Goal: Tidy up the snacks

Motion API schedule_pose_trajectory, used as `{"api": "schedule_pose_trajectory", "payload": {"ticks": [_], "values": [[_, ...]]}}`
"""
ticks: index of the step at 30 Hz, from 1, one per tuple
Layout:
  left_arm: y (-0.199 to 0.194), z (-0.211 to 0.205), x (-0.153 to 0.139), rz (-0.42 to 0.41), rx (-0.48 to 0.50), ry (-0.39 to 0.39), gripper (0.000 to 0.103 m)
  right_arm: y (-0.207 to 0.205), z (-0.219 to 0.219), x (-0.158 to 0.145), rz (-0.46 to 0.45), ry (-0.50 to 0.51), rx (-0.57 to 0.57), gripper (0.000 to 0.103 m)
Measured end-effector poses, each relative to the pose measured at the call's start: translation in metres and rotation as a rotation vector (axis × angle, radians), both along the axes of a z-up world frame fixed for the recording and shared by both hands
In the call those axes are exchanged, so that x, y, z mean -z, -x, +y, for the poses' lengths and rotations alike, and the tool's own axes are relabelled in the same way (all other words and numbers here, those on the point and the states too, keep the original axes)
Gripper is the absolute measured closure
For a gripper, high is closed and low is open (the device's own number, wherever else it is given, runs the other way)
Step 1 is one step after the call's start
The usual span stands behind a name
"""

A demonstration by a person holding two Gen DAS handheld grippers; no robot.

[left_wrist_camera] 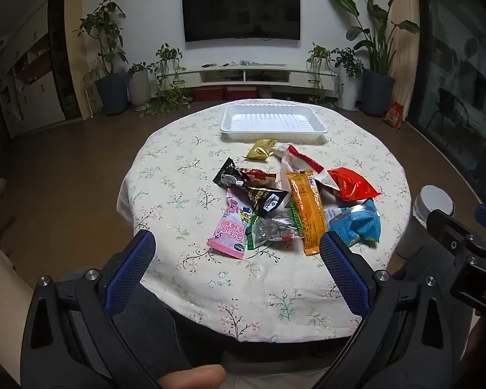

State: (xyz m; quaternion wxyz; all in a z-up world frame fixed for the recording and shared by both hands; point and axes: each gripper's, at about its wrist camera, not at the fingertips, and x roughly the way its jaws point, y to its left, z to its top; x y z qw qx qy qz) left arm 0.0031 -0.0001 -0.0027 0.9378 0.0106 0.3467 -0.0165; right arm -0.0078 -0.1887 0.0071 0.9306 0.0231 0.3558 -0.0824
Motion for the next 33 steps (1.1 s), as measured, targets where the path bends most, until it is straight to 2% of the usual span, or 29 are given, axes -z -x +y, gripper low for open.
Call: {"api": "schedule_pose_trajectory", "payload": {"ticks": [4,5,8,33], "values": [[-0.0079,0.0006,0.0018,0.019,0.033,0.007,0.0,0.0005,0.0,0.0002,-0.001,0.004,0.001,0.0],[0.0013,0.0022,0.0023,-0.031,-0.026,-0.017,0.0,0.0006,-0.0002,0.0002,-0.001,0.003,0.001,0.0],[0.0011,0.0005,0.0048,-0.032,-0.032,-0.02,0.0,0.0003,-0.0008,0.0002,0.002,0.001,0.003,0.0],[-0.001,0.0052,0.0104,-0.001,-0.034,-0.005,0.0,0.0008,0.0006,0.0015,-0.003,0.008,-0.002,0.0]]}}
